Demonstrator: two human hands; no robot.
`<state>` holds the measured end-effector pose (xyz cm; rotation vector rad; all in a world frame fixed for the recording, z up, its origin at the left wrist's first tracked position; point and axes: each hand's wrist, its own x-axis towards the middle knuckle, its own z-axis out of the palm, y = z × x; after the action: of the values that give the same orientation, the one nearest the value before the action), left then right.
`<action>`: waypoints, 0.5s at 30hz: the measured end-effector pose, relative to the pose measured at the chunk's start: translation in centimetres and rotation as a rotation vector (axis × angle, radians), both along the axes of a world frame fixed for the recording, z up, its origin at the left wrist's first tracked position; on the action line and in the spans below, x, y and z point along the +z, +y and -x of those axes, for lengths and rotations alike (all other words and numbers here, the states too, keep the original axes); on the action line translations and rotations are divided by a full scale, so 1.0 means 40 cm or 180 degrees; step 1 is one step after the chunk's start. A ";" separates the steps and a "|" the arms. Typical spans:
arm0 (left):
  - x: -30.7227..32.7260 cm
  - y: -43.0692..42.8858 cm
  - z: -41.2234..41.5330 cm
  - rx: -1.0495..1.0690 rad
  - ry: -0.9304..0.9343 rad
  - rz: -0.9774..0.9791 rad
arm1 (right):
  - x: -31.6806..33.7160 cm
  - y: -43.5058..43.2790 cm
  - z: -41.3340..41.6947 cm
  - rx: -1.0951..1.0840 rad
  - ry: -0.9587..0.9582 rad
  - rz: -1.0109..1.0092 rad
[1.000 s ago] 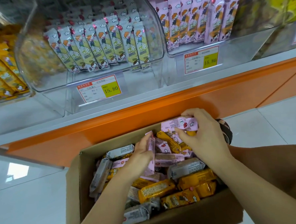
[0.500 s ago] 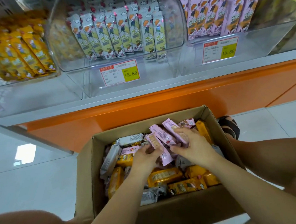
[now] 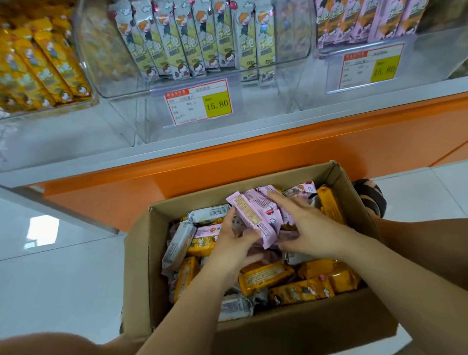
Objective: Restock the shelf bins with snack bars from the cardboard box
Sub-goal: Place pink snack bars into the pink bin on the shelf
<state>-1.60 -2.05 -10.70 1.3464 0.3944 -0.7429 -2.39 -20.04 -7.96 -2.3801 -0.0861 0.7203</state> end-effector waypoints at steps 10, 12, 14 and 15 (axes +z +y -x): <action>0.001 0.015 -0.018 -0.0456 -0.0844 -0.0198 | 0.000 0.026 0.006 0.0075 -0.0282 0.0362; -0.007 0.016 -0.017 -0.0584 -0.0974 -0.0365 | -0.002 0.028 0.006 0.0023 -0.0362 0.0373; -0.009 0.018 -0.021 -0.0669 -0.1082 -0.0560 | 0.006 0.030 0.010 -0.0066 -0.0566 0.0510; -0.009 0.019 -0.024 -0.0696 -0.1127 -0.0619 | 0.012 0.030 0.011 -0.0122 -0.0667 0.0537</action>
<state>-0.65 -1.30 -11.07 1.6885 0.0371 -0.6386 -2.82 -18.84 -7.48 -2.6057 -0.0700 0.4743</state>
